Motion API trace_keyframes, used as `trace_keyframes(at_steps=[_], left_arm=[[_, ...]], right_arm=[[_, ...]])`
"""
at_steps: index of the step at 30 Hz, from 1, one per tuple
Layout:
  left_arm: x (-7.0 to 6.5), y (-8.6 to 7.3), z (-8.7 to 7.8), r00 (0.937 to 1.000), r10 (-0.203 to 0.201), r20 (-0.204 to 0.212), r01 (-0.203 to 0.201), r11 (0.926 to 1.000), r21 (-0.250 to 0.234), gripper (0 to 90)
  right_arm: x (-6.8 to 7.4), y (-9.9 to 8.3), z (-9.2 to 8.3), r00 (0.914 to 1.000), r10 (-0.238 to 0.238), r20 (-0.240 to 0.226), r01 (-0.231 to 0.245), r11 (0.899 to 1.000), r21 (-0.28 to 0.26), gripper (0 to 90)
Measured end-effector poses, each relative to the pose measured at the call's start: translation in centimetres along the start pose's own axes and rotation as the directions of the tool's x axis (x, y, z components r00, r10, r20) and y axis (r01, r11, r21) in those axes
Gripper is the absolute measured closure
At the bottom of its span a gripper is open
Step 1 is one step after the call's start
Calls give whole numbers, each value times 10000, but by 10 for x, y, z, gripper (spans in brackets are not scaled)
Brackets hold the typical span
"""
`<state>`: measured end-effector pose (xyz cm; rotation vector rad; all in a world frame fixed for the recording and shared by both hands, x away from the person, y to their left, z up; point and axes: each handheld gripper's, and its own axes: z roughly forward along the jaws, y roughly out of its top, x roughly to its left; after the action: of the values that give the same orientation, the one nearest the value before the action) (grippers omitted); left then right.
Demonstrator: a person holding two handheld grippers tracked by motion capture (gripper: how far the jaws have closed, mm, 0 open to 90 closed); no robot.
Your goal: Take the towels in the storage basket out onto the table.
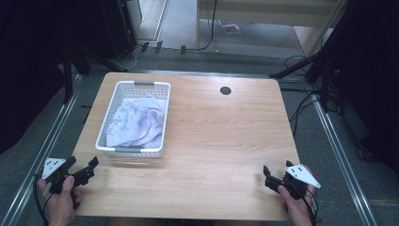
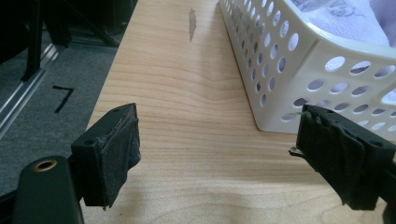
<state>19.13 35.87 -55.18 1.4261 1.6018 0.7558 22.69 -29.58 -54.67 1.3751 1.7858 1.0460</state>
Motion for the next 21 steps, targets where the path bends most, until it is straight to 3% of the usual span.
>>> trace_keyframes(at_steps=[7, 12, 21], left_arm=[[0, 3, -3, 9997, -69, -239, 66, 9999, -117, 148], [-1, 9, -6, 9999, -165, -47, 164, 9998, -97, 148], [-20, 29, -20, 9998, 157, 135, -153, 9994, -318, 148]], right_arm=[[1, 0, 0, 10000, -15, -9, 15, 10000, 1, 134], [0, 0, 0, 10000, -5, -32, 5, 10000, 32, 133], [0, 0, 0, 10000, -29, -31, 29, 10000, 22, 134]])
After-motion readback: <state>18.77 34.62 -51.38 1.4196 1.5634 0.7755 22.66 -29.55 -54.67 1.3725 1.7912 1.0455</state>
